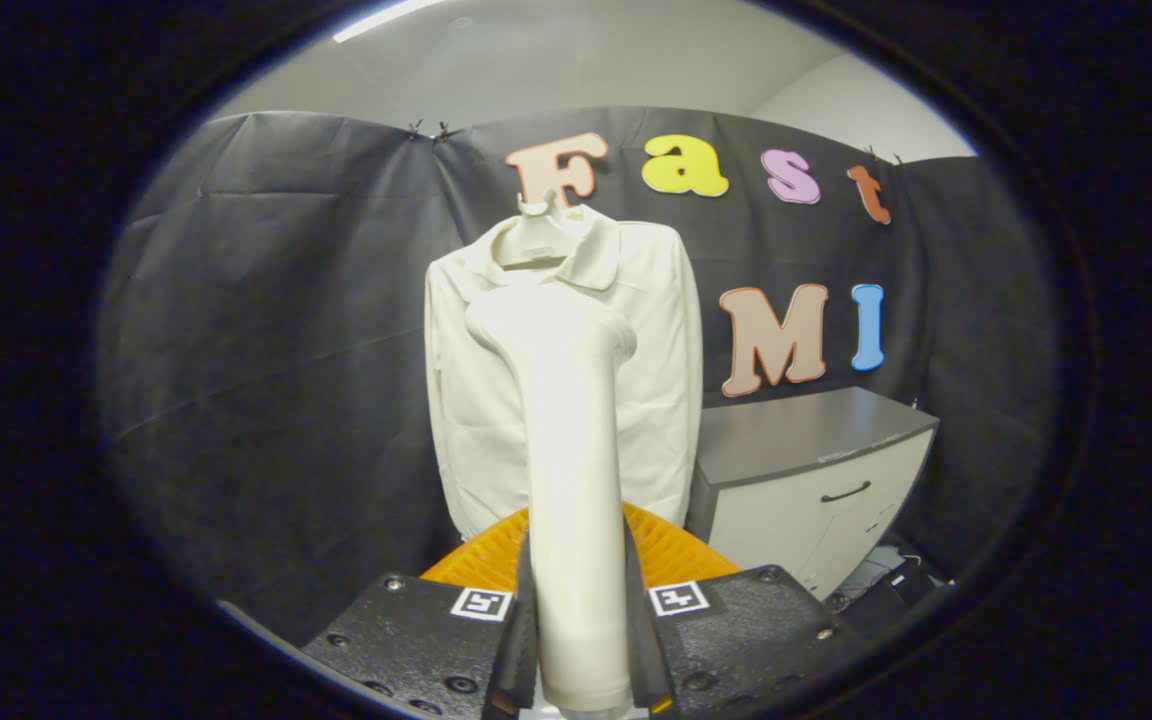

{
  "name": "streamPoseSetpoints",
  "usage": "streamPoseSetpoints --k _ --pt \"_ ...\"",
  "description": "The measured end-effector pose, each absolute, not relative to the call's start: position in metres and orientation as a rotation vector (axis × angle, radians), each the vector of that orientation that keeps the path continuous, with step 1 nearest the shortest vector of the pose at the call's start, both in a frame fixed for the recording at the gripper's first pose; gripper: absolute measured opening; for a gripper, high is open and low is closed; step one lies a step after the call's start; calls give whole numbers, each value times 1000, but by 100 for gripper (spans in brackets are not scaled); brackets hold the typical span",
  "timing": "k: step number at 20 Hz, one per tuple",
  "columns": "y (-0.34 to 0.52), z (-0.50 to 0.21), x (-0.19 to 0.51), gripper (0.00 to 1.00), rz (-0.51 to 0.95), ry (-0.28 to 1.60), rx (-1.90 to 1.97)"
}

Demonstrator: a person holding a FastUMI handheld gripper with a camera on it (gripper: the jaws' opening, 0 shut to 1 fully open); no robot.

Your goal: Iron the clothes twice with a garment steamer, once on the left side and once on the right side.

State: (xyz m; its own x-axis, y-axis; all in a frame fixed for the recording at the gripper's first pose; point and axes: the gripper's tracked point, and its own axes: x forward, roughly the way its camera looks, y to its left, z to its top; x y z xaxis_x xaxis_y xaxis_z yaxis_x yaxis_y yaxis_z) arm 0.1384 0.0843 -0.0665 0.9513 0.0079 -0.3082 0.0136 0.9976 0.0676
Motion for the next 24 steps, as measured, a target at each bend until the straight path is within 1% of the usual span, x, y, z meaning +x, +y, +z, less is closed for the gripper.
streamPoseSetpoints --k 4,13,19,24 --pt "116 -61 156 36 35 312 79" --pt "161 -91 226 36 67 330 78" --pt "176 -101 294 36 23 273 69" --pt "177 -132 345 35 -31 266 53"
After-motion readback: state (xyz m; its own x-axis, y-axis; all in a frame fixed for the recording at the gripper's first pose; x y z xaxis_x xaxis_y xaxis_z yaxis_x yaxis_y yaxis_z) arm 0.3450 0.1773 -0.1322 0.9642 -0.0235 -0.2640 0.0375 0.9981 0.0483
